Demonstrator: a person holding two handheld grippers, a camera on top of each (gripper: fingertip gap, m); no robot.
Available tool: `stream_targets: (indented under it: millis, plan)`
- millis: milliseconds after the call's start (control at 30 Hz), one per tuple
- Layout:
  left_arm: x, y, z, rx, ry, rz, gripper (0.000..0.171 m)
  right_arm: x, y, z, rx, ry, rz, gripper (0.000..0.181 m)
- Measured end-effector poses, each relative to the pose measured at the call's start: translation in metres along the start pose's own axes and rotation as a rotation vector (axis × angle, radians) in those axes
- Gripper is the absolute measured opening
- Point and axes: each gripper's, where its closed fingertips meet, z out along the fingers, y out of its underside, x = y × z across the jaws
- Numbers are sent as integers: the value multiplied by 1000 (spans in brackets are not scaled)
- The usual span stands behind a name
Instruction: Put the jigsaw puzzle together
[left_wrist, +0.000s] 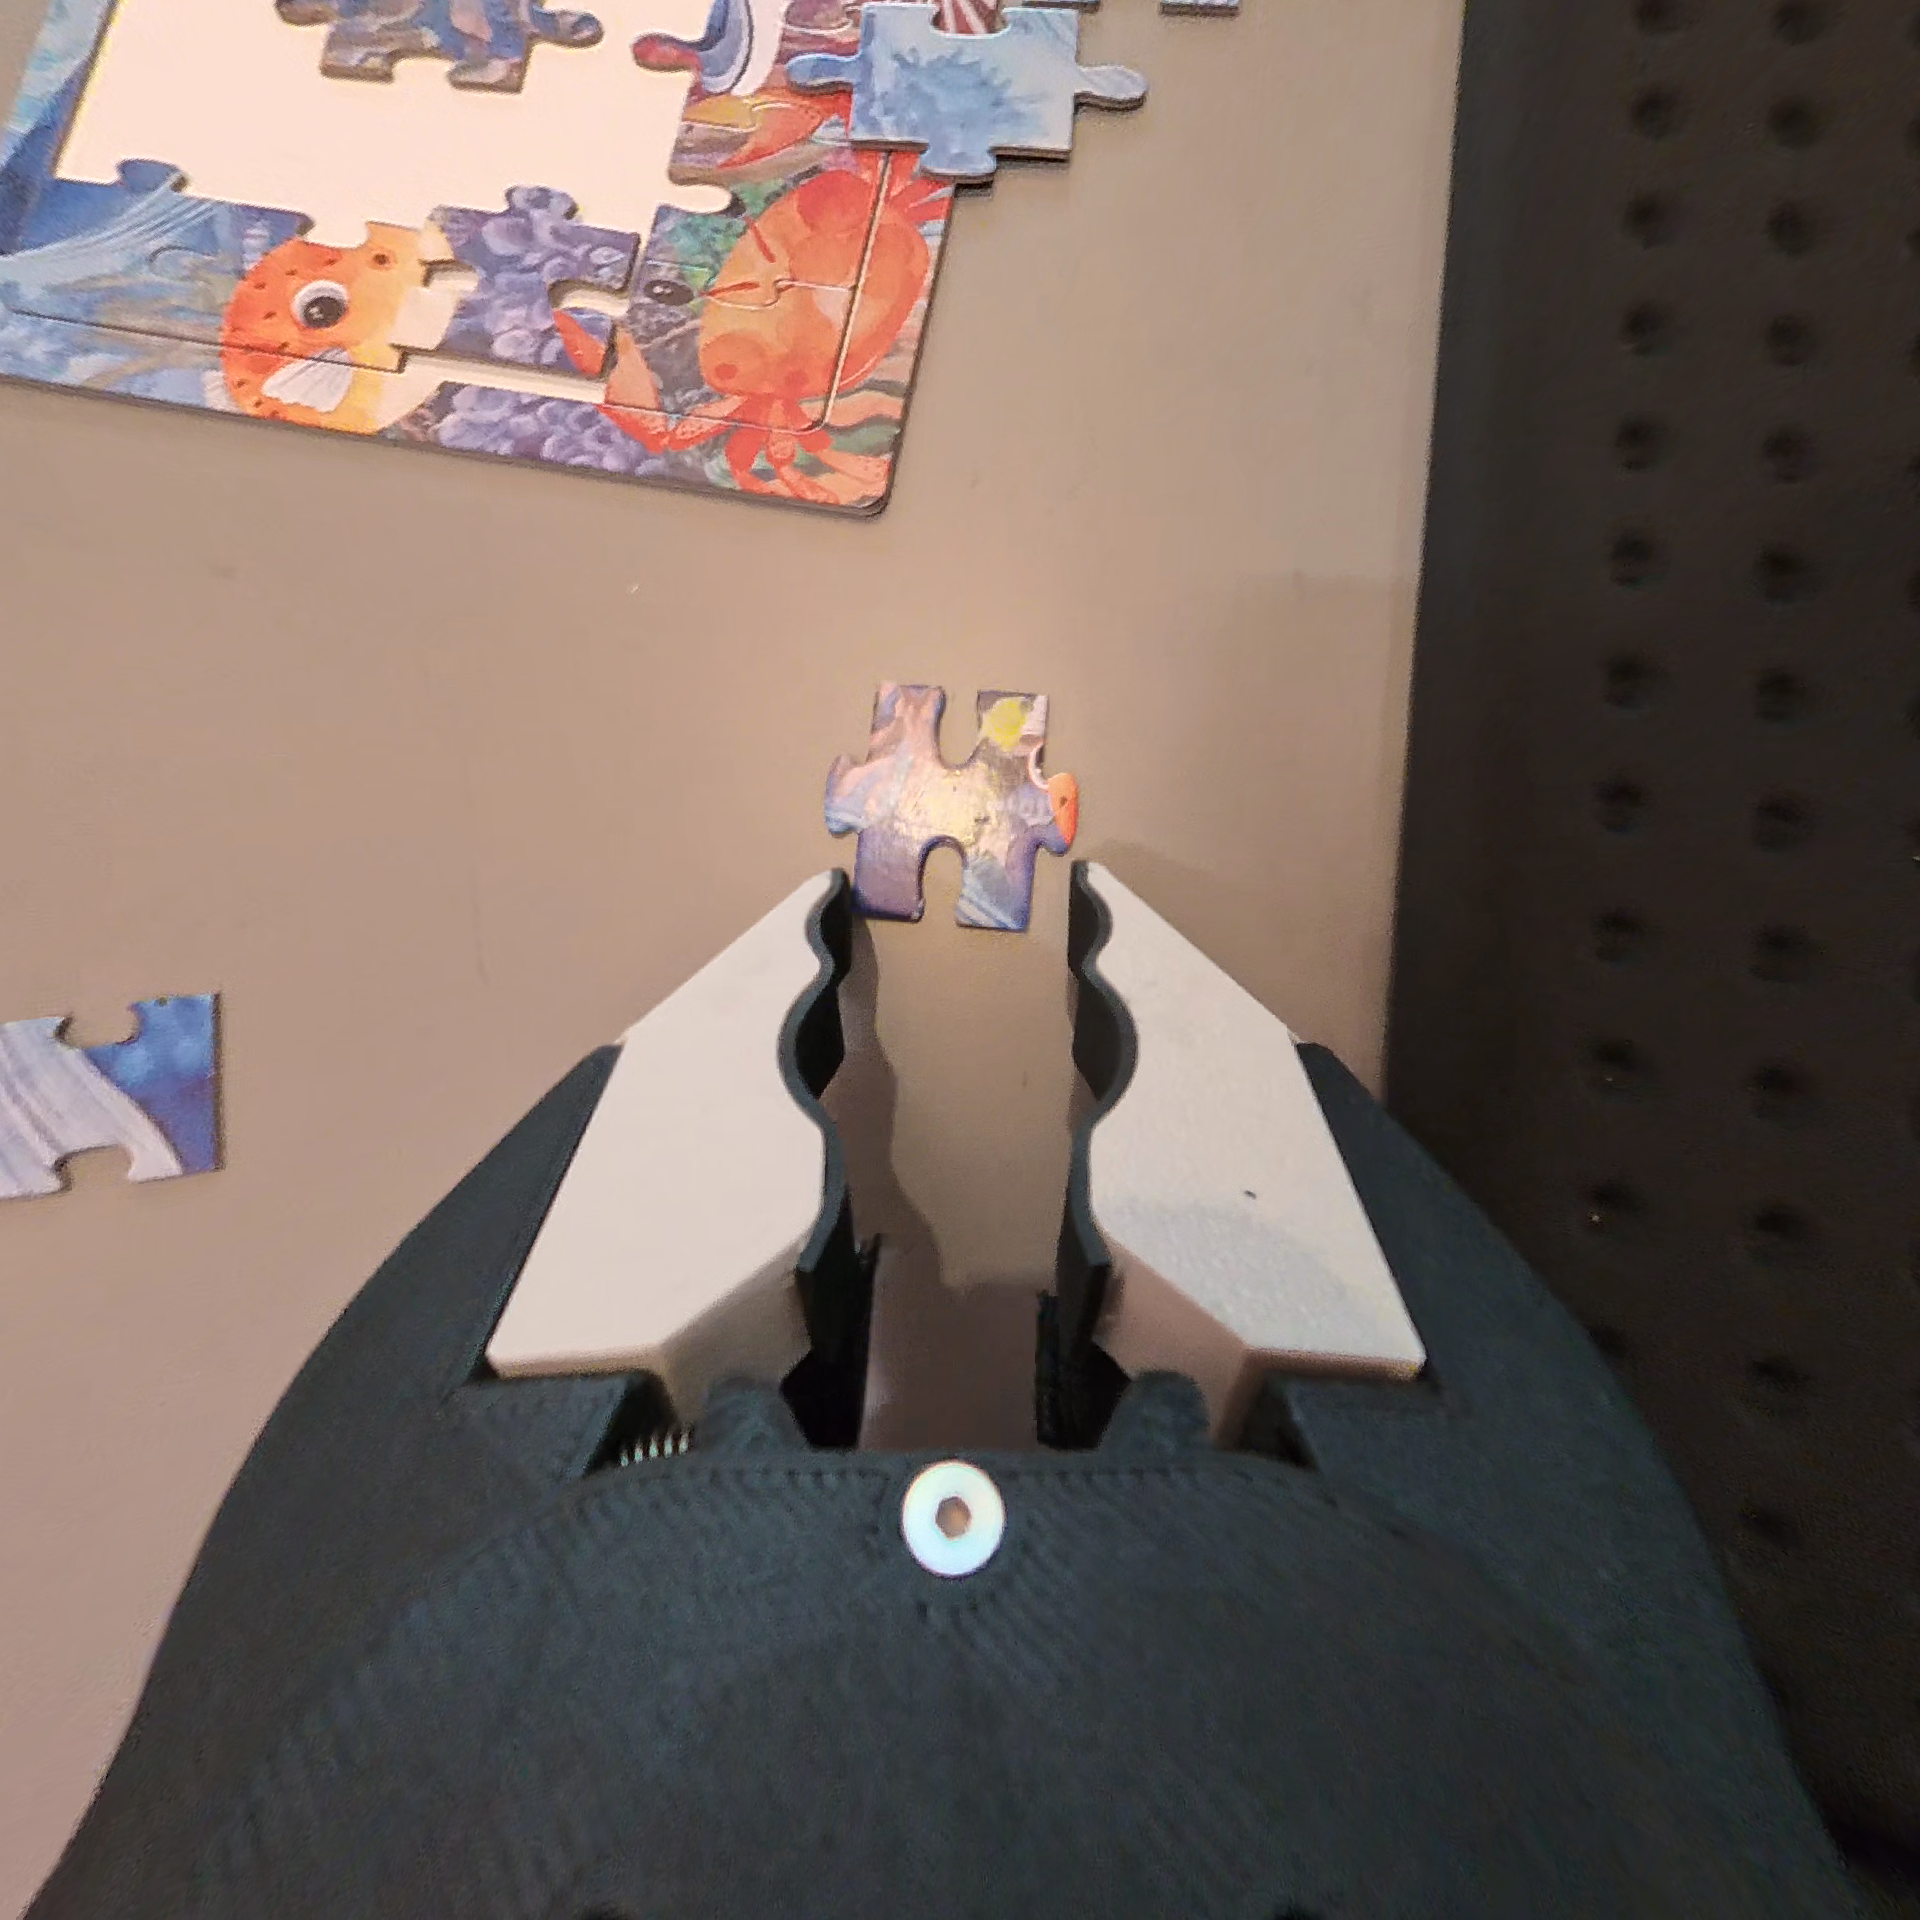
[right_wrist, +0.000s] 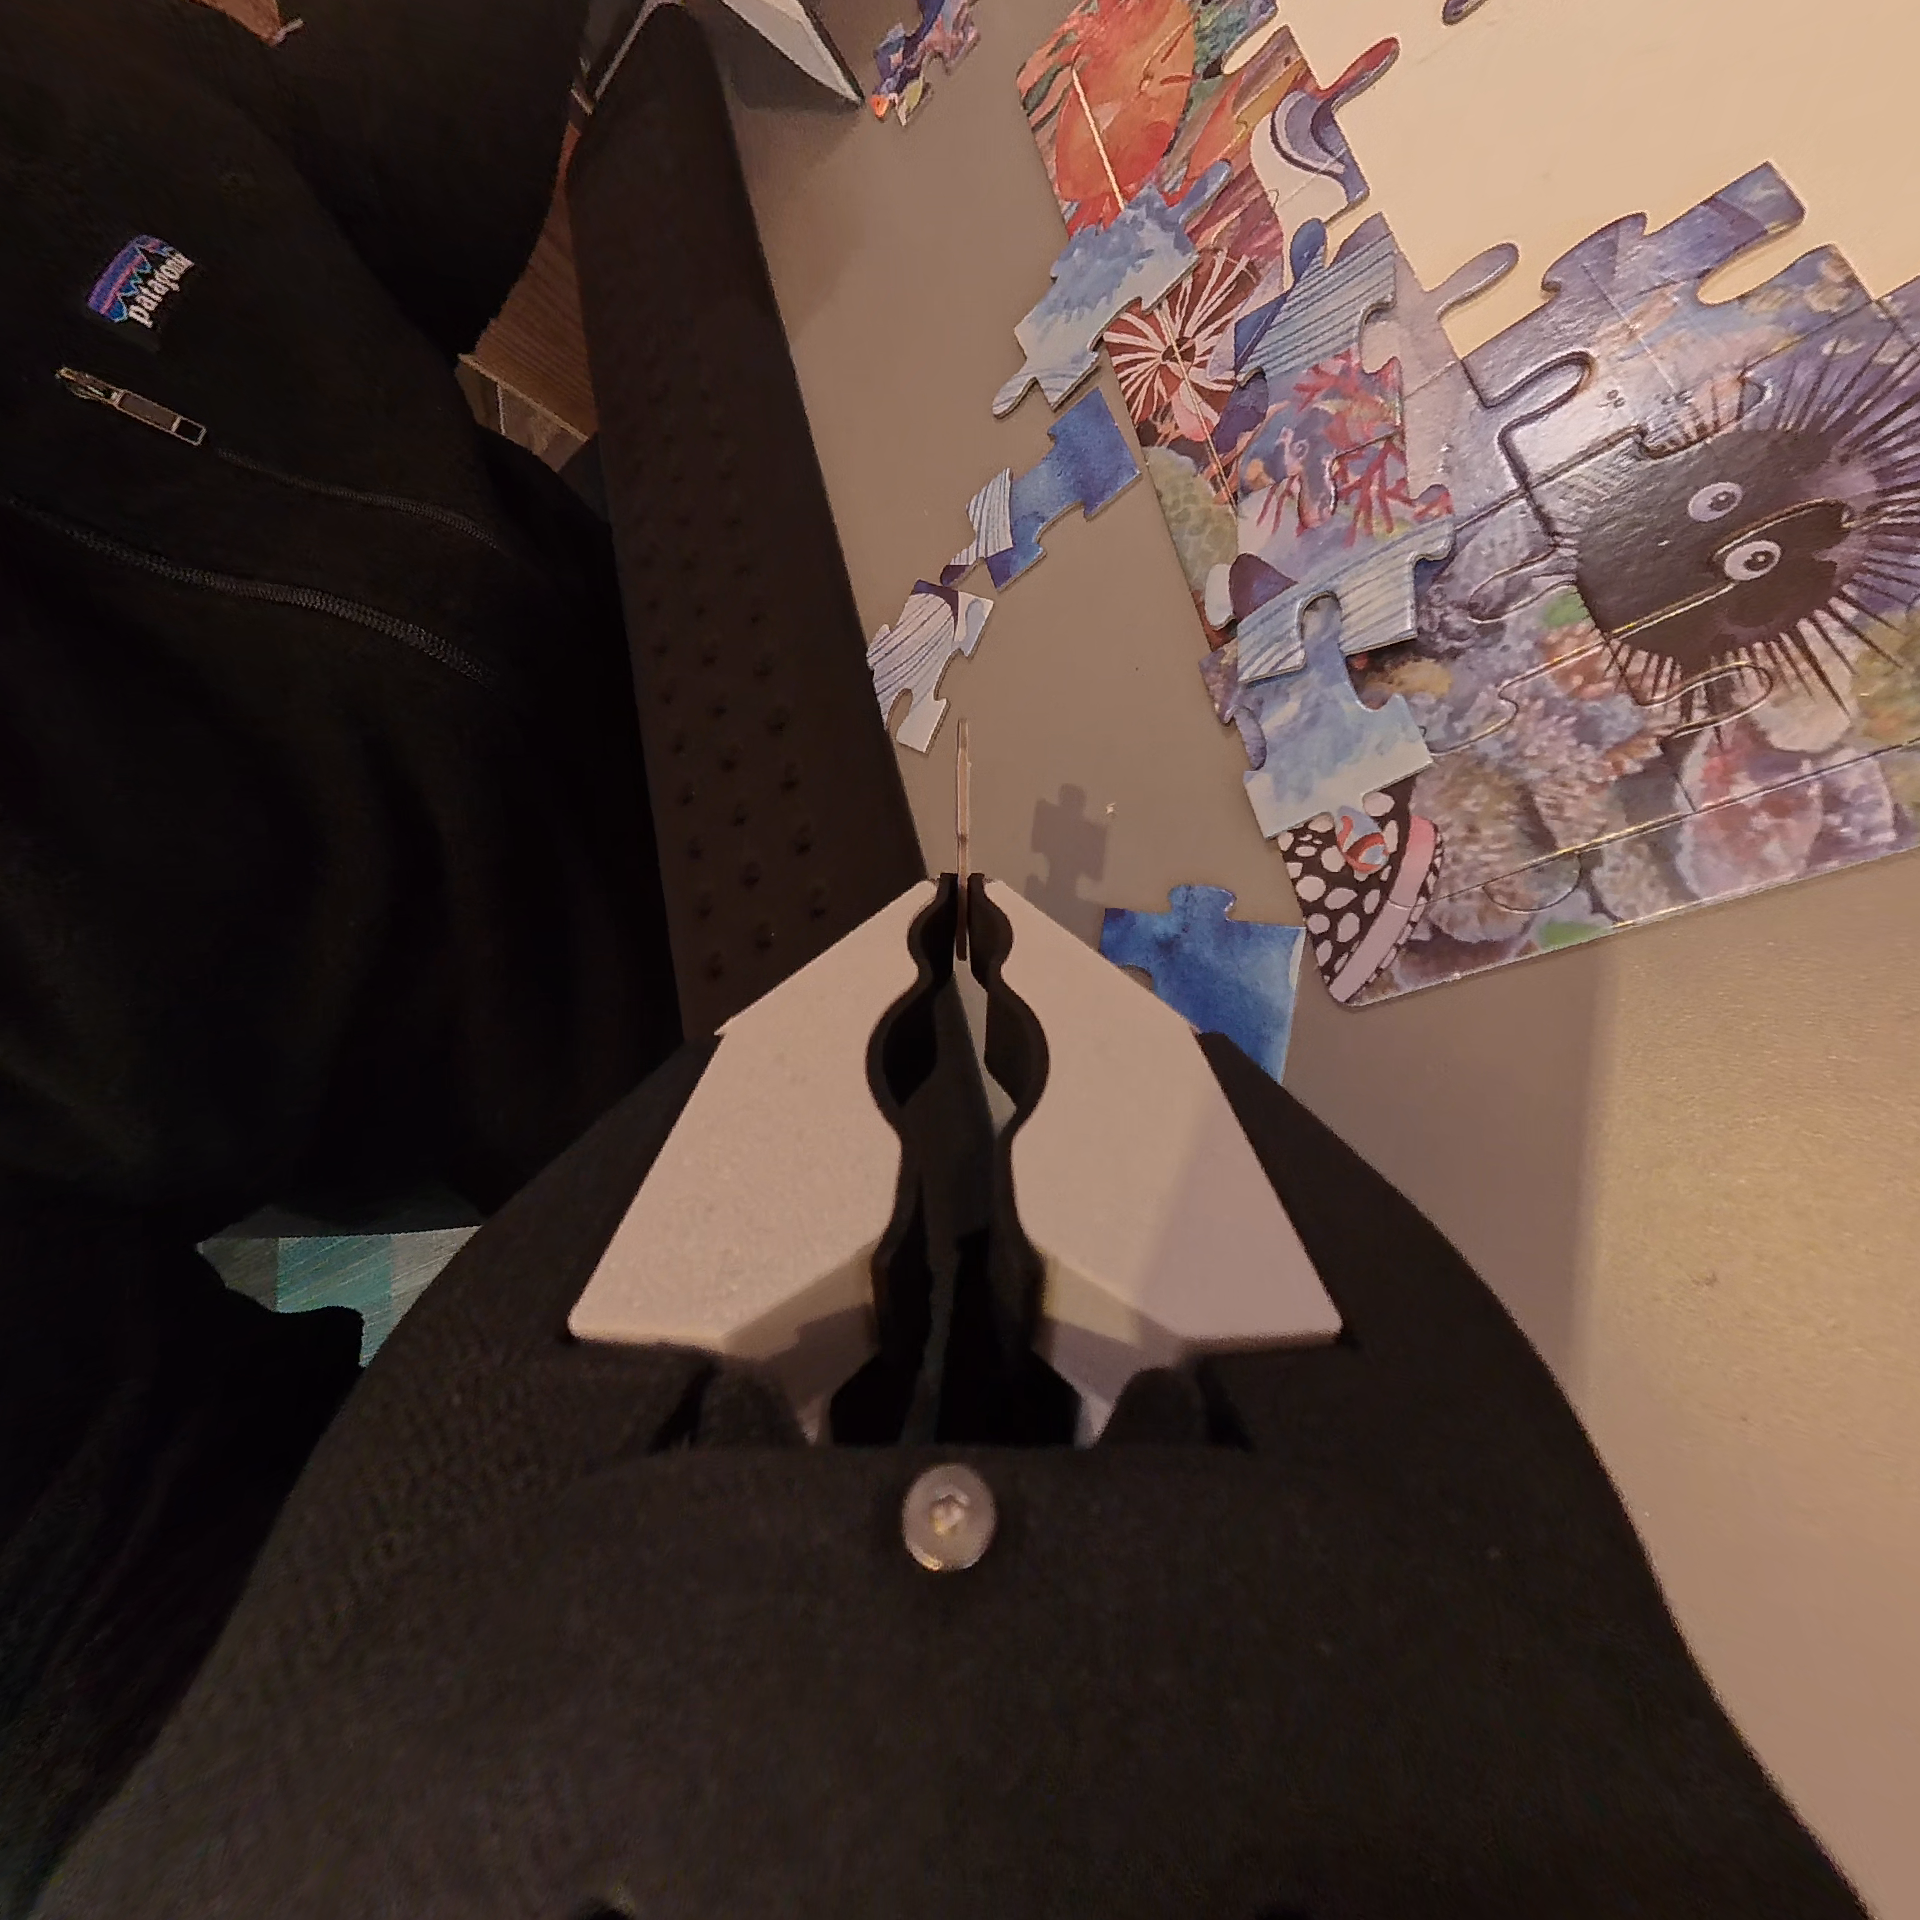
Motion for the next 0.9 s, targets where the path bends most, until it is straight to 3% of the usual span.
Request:
stream_targets:
  millis: [100, 533, 900]
  plan:
    - [-1, -1, 1, 12, 17, -2, 33, 1, 1, -1, 4, 3, 4, 0]
    - [-5, -6, 0, 38, -73, 54, 32, 9, -6, -2, 35, 4, 7, 0]
    - [-31, -56, -11, 155, -185, 105, 32, 33, 1, -18, 100, 96, 118, 0]
